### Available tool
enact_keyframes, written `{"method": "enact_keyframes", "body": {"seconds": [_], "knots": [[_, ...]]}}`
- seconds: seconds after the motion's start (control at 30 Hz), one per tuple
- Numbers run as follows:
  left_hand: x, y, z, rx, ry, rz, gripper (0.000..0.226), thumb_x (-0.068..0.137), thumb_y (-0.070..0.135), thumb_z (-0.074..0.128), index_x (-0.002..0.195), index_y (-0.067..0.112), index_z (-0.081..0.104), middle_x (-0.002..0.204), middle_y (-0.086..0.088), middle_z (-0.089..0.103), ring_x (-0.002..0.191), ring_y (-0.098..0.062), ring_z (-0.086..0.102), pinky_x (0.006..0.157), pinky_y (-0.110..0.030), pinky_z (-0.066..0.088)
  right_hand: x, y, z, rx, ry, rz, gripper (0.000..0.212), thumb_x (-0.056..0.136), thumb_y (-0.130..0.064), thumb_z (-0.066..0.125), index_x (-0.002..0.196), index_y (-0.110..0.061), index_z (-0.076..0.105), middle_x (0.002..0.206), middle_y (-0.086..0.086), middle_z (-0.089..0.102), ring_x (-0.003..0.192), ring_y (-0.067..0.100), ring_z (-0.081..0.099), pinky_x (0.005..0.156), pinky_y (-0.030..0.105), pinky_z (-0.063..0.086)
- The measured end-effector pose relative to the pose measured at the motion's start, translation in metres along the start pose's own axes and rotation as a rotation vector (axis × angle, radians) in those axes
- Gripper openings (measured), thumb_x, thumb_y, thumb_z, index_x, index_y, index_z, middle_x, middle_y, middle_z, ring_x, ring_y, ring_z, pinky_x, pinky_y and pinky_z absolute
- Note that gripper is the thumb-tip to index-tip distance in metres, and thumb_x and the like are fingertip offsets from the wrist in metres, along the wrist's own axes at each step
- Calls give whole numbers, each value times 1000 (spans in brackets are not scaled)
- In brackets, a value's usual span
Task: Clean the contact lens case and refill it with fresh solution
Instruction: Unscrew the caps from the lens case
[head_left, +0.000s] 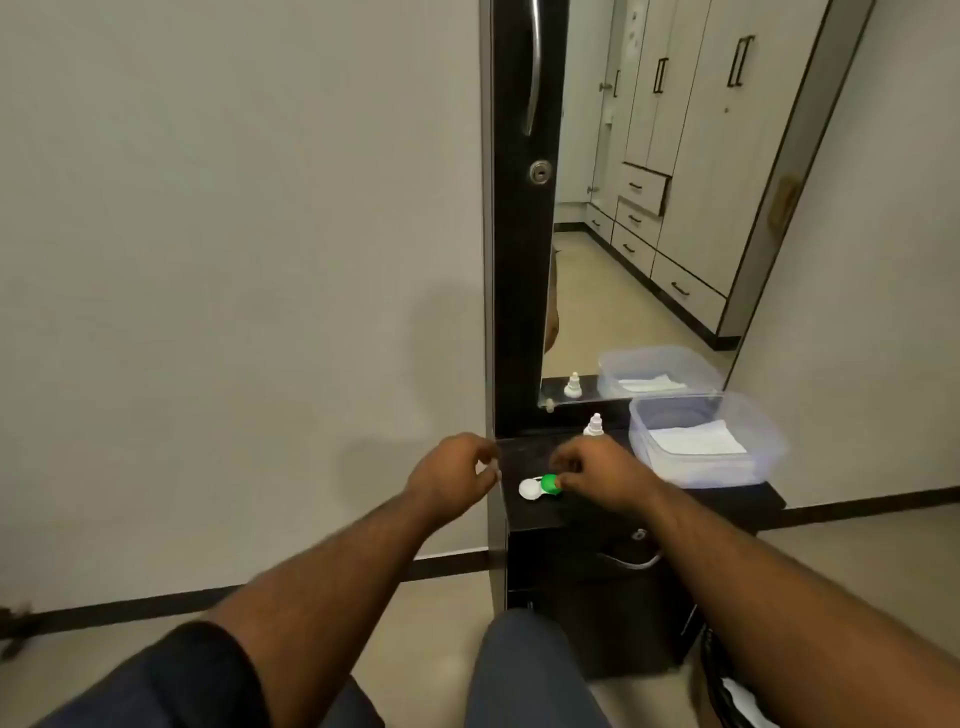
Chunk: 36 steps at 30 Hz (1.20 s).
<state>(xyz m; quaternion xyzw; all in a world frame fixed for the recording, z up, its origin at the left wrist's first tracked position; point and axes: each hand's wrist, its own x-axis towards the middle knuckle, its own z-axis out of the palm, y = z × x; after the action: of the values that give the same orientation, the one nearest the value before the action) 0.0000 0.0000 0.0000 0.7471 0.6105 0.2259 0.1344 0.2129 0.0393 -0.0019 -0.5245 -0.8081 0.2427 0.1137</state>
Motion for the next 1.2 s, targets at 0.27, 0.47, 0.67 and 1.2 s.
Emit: {"method": "enact_keyframes", "body": {"seconds": [0.27, 0.47, 0.67, 1.2], "knots": [[19, -9, 44, -50, 35, -22, 38, 90, 27, 60, 126, 17, 60, 124, -2, 62, 114, -18, 55, 96, -30, 43, 17, 51, 37, 100, 165, 47, 53, 81, -29, 72, 131, -18, 55, 126, 3, 57, 112, 17, 56, 99, 31, 44], [36, -19, 75, 121, -330, -80, 71, 96, 42, 46, 152, 31, 3, 157, -4, 27, 146, -26, 14, 115, -61, 9, 34, 61, 55, 76, 133, -55, 55, 80, -39, 70, 130, -22, 56, 119, -1, 59, 108, 12, 55, 97, 35, 47], [38, -28, 91, 117, -247, -35, 45, 100, 38, 38, 144, 35, 34, 156, 0, 30, 147, -17, 16, 113, -61, -11, 38, 66, 68, 89, 217, -73, 38, 81, -41, 69, 115, -26, 65, 109, -8, 60, 102, 9, 52, 91, 31, 45], [9, -26, 119, -384, 172, -116, 47, 85, 27, 68, 131, 25, 55, 133, 4, 59, 126, -13, 51, 117, -39, 10, 42, 74, 75, 114, 255, -79, 38, 76, -45, 72, 110, -28, 66, 105, -13, 60, 98, 4, 53, 86, 27, 48]]}}
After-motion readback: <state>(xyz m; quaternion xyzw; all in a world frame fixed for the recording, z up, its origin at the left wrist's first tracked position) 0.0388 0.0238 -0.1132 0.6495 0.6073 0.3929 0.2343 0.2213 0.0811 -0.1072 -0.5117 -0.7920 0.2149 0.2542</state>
